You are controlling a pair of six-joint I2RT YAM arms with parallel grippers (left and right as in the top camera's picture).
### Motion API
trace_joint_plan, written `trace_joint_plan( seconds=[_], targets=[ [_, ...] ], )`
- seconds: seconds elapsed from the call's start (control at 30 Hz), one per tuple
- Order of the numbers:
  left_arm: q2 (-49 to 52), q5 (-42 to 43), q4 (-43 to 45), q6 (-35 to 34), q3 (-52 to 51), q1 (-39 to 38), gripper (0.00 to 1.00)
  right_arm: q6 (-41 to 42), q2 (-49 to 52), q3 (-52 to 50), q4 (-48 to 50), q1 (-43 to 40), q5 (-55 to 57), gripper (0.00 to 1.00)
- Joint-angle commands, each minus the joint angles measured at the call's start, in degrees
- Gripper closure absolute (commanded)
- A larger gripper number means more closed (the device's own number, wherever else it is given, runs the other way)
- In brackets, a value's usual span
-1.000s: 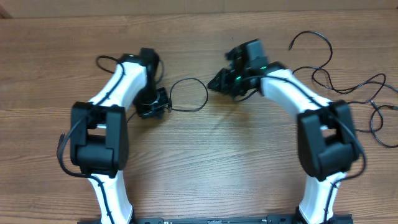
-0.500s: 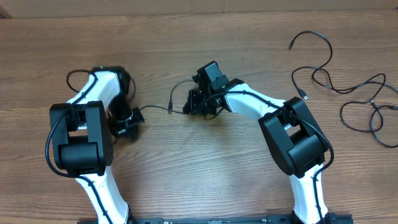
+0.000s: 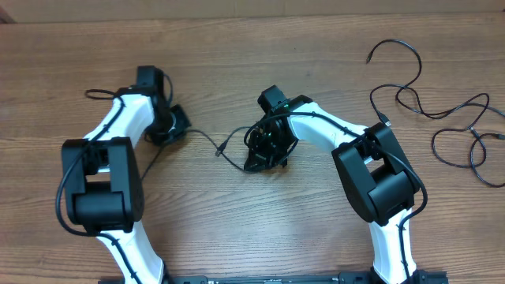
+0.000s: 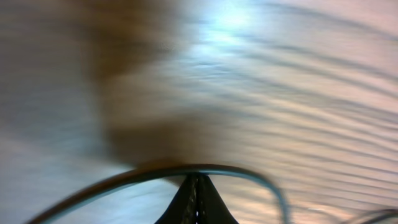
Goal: Untangle cables
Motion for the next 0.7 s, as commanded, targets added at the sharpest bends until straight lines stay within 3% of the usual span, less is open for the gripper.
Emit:
trace_joint_plan(
  seconds=[0.0, 0.3, 0.4, 0.53, 0.67],
  targets=[
    [4.2, 7.7, 2.4, -2.4, -2.1, -4.7, 0.95, 0.4, 1.2, -1.2, -1.9, 1.6, 3.8, 0.89],
    [4.2, 9.3, 8.0, -8.2, -2.1, -9.3, 0.94, 0.4, 1.2, -1.2, -5.1, 5.6, -1.2, 0.87],
    [4.2, 10.6, 10.4, -10.4, -2.1, -10.3, 0.96, -1.1, 1.2, -1.2, -5.6, 6.7, -3.3, 0.96],
    [4.2, 16.2, 12.3, -8.7, -0.9, -11.1, 0.96, -6.5, 0.7, 0.2, -7.2, 6.8, -10.8, 0.96],
    [3.6, 18.3, 5.2, -3.2, 5.7, -10.4, 0.96, -10.9, -2.8, 3.4, -9.4, 6.3, -8.5, 0.96]
  ],
)
